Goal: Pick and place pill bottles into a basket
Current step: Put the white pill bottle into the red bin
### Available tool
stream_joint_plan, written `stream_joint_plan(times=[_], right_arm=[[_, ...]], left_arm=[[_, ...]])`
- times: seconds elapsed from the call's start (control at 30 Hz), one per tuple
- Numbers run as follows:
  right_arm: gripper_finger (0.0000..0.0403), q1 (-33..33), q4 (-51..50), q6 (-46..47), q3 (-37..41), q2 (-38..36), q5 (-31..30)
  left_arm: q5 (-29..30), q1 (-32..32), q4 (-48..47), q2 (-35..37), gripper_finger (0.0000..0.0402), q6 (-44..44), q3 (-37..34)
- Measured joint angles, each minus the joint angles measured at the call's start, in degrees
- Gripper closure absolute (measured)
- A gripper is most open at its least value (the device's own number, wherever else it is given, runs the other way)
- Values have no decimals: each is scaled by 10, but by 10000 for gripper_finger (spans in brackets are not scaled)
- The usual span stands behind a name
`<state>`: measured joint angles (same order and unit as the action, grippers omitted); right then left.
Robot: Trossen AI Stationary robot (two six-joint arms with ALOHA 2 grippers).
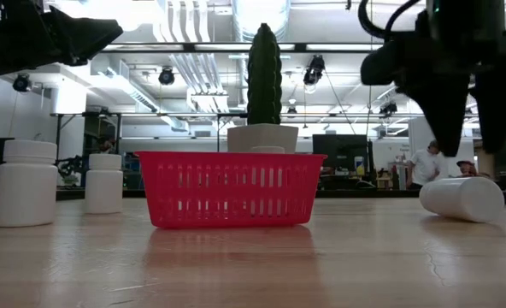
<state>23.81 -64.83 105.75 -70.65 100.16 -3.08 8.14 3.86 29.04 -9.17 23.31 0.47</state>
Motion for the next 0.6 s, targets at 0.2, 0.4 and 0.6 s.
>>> stream_joint_plan(times=[0.2, 0.4, 0.6], right_arm=[[188, -10, 78, -7, 43, -3, 1], [188, -24, 159, -7, 109, 1, 1], [191, -30, 260, -8, 177, -3, 13]], left_arm=[[0, 0, 0, 0, 164, 0, 0], [0, 0, -1, 0, 164, 0, 0], [0, 0, -1, -2, 164, 0, 0]])
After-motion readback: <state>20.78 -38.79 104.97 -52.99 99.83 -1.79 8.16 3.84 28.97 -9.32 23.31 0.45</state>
